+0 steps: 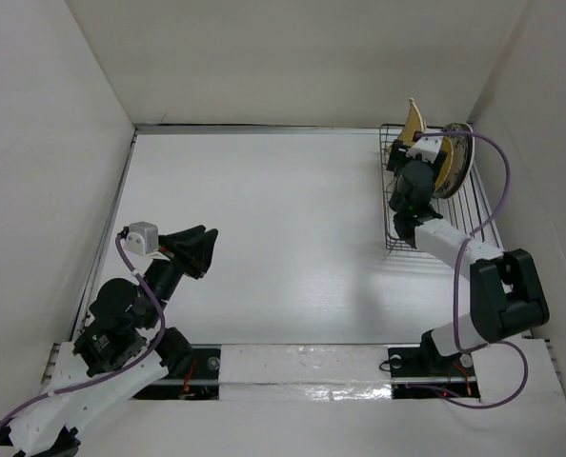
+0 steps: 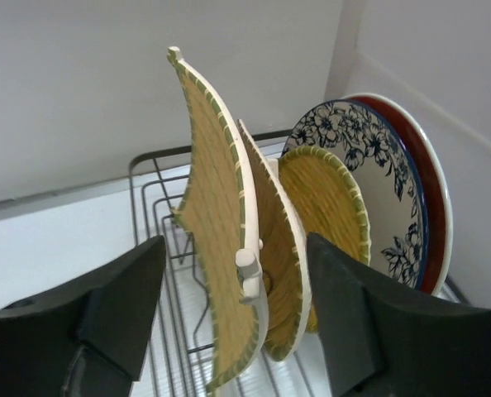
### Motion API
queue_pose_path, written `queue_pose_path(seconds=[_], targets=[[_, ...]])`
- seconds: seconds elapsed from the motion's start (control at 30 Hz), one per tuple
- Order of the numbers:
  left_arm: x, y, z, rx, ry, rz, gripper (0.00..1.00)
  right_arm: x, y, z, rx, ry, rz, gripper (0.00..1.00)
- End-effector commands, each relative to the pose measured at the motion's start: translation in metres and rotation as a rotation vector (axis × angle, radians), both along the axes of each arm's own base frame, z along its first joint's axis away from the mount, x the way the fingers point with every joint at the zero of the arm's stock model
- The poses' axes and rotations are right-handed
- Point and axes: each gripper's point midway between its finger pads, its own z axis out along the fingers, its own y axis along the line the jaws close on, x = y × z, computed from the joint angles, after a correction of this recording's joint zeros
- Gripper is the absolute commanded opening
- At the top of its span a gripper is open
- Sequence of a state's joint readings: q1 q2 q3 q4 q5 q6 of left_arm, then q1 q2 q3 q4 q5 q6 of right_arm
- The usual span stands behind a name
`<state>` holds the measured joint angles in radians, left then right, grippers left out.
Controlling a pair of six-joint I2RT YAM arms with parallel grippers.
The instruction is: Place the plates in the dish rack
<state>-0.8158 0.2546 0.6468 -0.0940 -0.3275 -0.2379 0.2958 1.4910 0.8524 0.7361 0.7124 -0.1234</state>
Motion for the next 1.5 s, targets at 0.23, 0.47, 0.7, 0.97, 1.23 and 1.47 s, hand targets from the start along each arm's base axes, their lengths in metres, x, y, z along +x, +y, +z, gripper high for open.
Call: queue_pose_path(seconds=[0.23,0.47,0.7,0.97,1.23,1.47], targets=[[0.013,0.001,-0.001,0.006,0.014,0.058,0.41,-0.044,0.013,0.061,0.303,-0.084,0.106,0.99],[0.021,-0.019,-0.013,0.074,0.043,0.011,0.56,-0.114,0.111,0.128,0.412,-0.216,0.674,0.43],[0.036,-0.026,-0.03,0.142,0.106,0.045,0.63,-0.197,0.246,0.115,0.378,-0.136,1.353,0.0],[0.045,-0.025,-0.024,0.13,0.098,0.087,0.72,-0.197,0.311,0.025,0.413,0.055,1.447,0.11],[0.055,-0.031,0.008,0.103,0.057,0.103,0.74,-0.187,0.319,-0.012,0.364,0.063,1.284,0.2],[0.071,-0.042,-0.008,0.171,0.068,0.123,0.74,-0.189,0.332,-0.024,0.287,0.071,1.241,0.21]])
